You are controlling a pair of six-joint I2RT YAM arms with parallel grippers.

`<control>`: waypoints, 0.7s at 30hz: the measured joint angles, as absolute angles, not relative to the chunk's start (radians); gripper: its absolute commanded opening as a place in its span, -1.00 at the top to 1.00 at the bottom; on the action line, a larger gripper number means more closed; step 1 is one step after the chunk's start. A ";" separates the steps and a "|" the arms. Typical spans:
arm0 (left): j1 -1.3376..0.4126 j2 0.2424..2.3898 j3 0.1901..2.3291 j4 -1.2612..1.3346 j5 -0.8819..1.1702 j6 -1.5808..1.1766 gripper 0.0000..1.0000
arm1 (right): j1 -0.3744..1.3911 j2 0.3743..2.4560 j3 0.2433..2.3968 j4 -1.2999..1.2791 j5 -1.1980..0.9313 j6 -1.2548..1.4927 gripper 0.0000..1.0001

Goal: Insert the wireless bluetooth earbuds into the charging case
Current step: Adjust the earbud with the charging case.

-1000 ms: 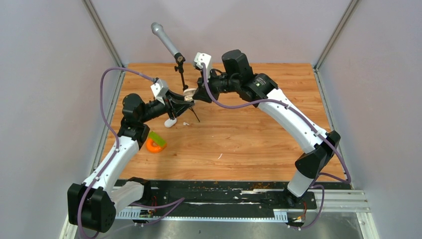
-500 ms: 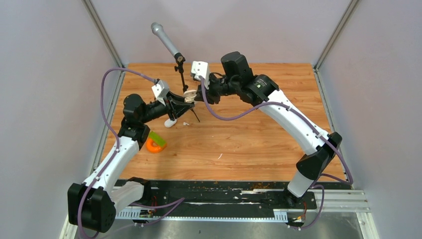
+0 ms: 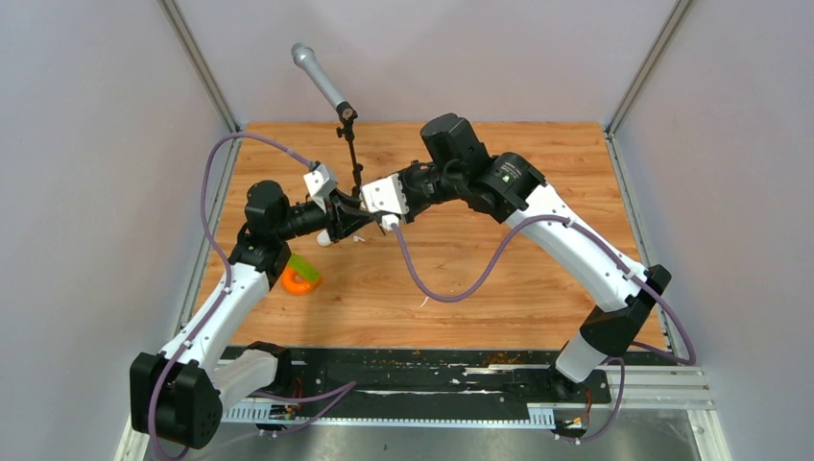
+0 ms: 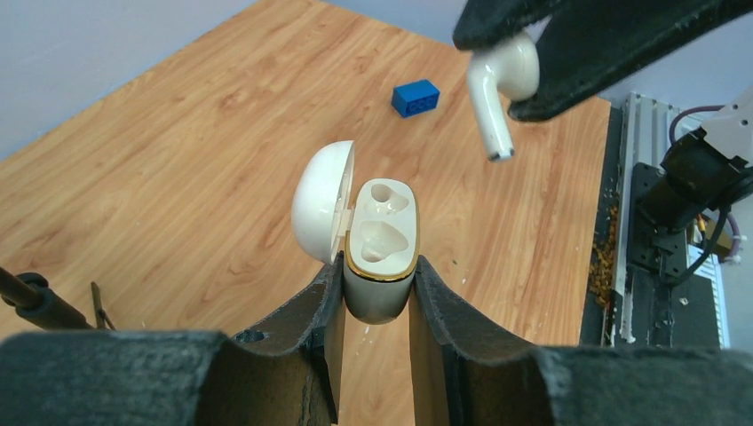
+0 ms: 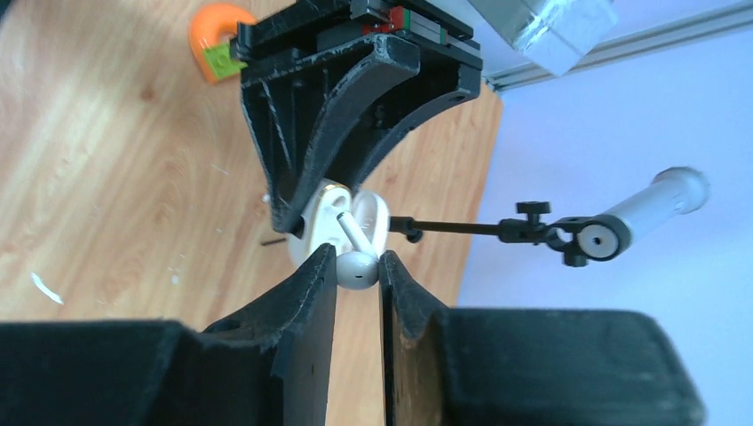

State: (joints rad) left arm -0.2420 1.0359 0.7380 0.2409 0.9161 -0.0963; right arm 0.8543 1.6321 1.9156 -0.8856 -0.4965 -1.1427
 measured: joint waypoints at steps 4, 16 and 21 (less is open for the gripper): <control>-0.249 1.036 0.740 0.190 0.932 -0.064 0.88 | 0.856 1.633 1.927 -0.925 -0.475 -1.316 1.00; -0.256 1.051 0.753 0.178 0.966 -0.129 0.87 | 0.883 1.633 1.936 -0.979 -0.418 -1.675 1.00; -0.263 1.070 0.775 0.189 0.978 -0.165 0.87 | 0.883 1.636 1.936 -0.979 -0.410 -1.769 1.00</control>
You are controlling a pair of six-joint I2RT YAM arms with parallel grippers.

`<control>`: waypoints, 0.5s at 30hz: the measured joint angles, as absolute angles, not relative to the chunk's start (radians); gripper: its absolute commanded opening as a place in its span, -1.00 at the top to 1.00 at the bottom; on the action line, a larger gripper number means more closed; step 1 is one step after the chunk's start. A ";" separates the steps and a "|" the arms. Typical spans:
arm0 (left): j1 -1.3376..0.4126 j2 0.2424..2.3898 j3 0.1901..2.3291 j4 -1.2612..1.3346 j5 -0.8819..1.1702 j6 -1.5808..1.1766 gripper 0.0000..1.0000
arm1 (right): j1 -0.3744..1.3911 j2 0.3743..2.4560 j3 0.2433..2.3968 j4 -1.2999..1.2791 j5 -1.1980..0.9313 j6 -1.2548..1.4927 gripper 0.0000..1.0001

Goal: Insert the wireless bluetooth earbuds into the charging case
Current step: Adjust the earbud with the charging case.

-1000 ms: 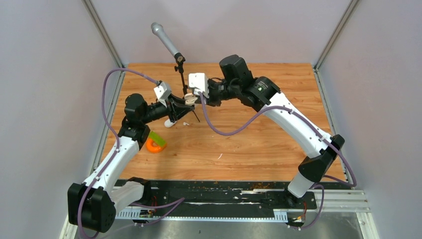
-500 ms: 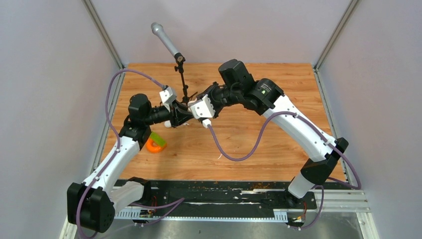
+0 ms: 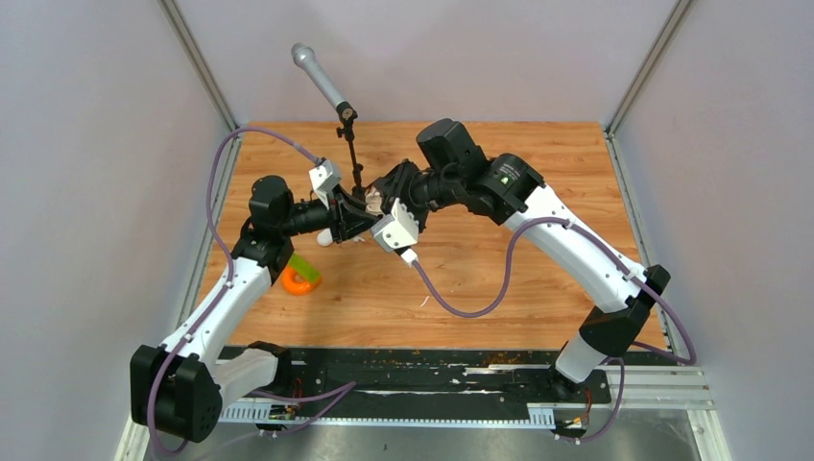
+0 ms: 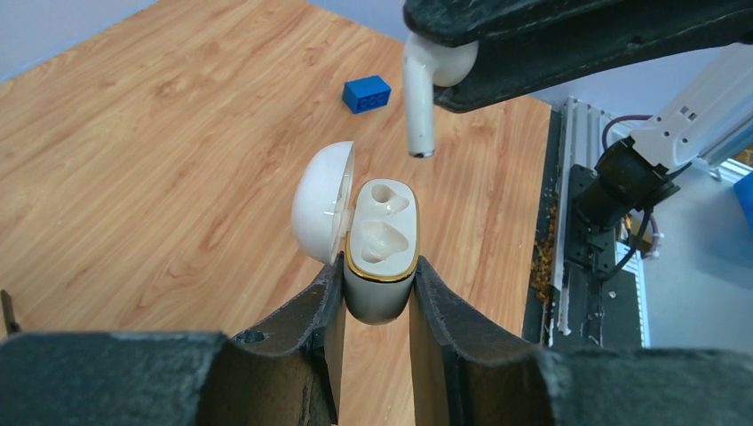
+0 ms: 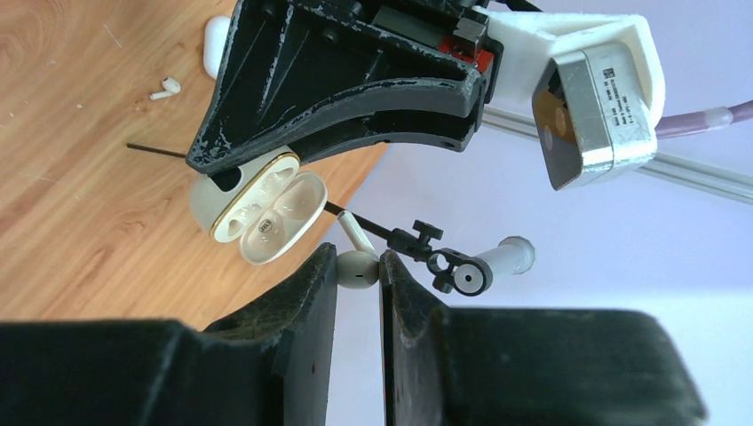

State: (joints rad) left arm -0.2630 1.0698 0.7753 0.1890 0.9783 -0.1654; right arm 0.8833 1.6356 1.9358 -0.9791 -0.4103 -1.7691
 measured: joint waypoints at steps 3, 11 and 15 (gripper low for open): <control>-0.268 1.070 0.777 0.199 0.986 -0.179 0.87 | 0.883 1.637 1.936 -0.980 -0.409 -1.814 1.00; -0.269 1.070 0.777 0.214 0.990 -0.202 0.87 | 0.884 1.650 1.934 -0.994 -0.410 -1.923 1.00; -0.269 1.070 0.777 0.230 0.989 -0.218 0.87 | 0.885 1.657 1.932 -1.008 -0.410 -1.978 1.00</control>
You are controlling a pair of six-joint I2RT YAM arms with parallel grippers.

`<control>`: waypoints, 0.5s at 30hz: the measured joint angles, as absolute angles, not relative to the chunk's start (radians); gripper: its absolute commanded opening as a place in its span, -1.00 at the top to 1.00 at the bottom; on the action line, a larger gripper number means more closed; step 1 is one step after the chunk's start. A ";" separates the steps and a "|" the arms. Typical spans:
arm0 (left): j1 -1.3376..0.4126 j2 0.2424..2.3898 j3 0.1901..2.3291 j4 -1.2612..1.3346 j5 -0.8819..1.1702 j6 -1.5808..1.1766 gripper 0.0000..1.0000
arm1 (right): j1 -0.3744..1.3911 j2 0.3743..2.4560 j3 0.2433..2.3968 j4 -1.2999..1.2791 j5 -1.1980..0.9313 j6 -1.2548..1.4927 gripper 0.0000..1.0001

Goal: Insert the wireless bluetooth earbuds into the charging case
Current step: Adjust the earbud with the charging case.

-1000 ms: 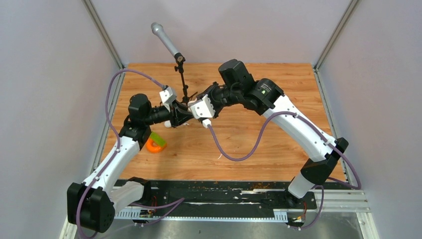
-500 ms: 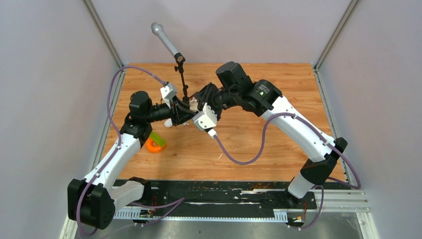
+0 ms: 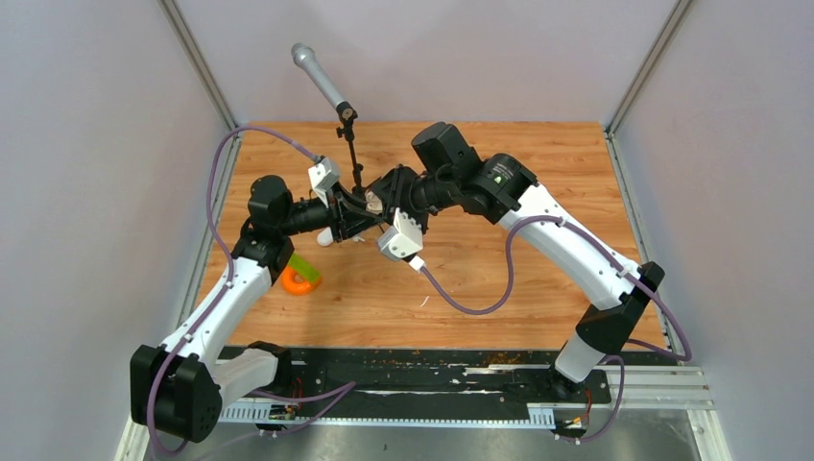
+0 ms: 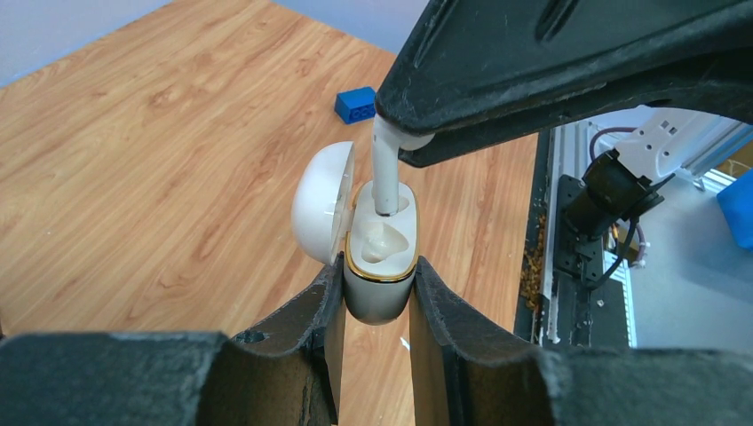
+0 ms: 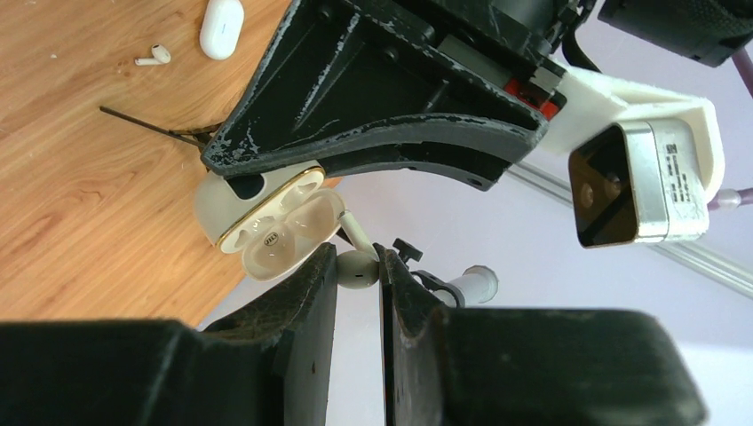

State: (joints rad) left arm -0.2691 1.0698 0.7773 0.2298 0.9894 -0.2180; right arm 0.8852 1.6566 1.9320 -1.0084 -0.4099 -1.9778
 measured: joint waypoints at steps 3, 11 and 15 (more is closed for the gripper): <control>-0.269 1.070 0.777 0.239 0.989 -0.229 0.87 | 0.886 1.659 1.932 -1.017 -0.410 -2.016 1.00; -0.269 1.070 0.777 0.254 0.989 -0.239 0.87 | 0.887 1.671 1.932 -1.044 -0.409 -2.057 1.00; -0.269 1.070 0.777 0.258 0.989 -0.241 0.87 | 0.888 1.674 1.932 -1.052 -0.409 -2.064 1.00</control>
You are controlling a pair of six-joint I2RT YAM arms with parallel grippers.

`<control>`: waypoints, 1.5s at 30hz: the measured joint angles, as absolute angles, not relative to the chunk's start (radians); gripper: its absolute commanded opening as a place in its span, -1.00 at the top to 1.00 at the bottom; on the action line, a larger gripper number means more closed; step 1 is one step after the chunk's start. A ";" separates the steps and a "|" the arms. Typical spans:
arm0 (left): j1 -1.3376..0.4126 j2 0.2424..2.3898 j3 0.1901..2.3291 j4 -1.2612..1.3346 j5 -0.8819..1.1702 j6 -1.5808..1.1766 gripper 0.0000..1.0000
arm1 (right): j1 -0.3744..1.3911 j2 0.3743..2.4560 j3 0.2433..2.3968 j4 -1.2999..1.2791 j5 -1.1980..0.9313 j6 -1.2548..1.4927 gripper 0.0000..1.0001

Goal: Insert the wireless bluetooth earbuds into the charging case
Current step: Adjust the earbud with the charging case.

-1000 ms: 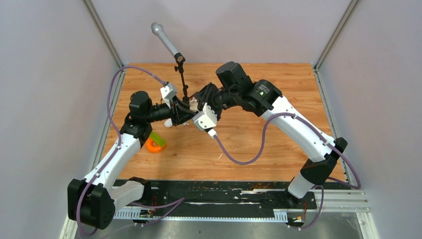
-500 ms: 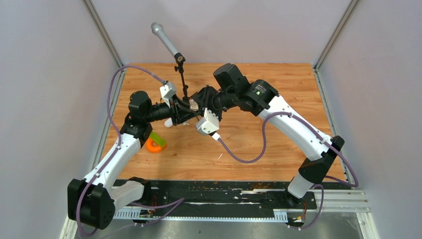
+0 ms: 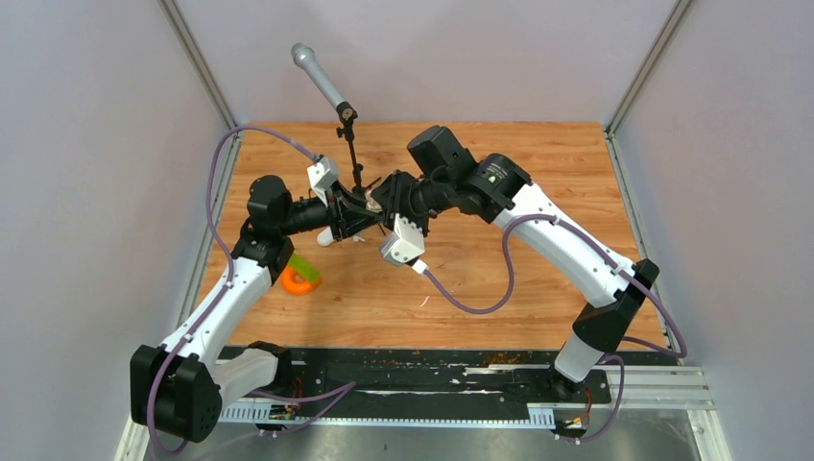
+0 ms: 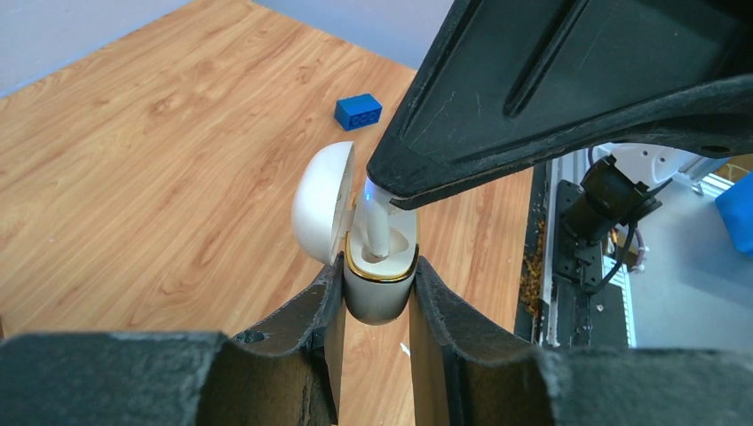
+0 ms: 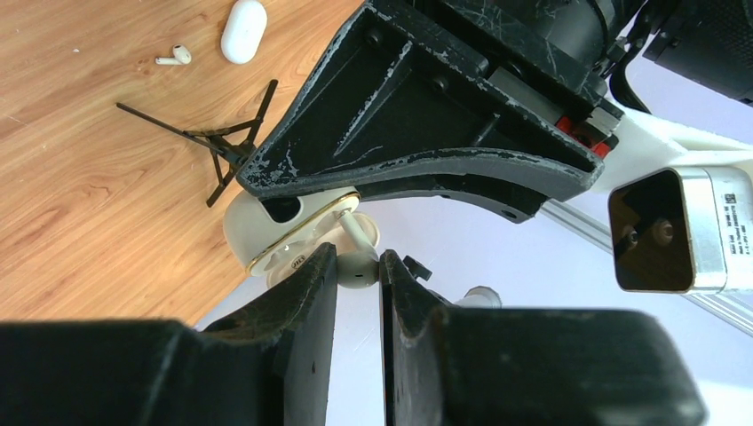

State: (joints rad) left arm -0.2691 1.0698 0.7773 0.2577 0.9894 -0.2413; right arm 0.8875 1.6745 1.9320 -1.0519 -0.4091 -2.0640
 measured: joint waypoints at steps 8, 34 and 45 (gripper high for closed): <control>-0.269 1.070 0.777 0.266 0.989 -0.245 0.87 | 0.888 1.682 1.932 -1.054 -0.405 -2.071 1.00; -0.269 1.070 0.777 0.272 0.984 -0.241 0.88 | 0.889 1.691 1.939 -1.060 -0.419 -2.074 0.59; -0.269 1.070 0.771 0.279 0.986 -0.224 0.89 | 0.889 1.700 1.952 -1.066 -0.421 -2.077 0.19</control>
State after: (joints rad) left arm -0.2687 1.0698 0.7708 0.2790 0.9859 -0.2245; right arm 0.8894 1.7004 1.9518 -1.0657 -0.4213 -2.0769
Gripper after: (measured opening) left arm 0.345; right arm 0.358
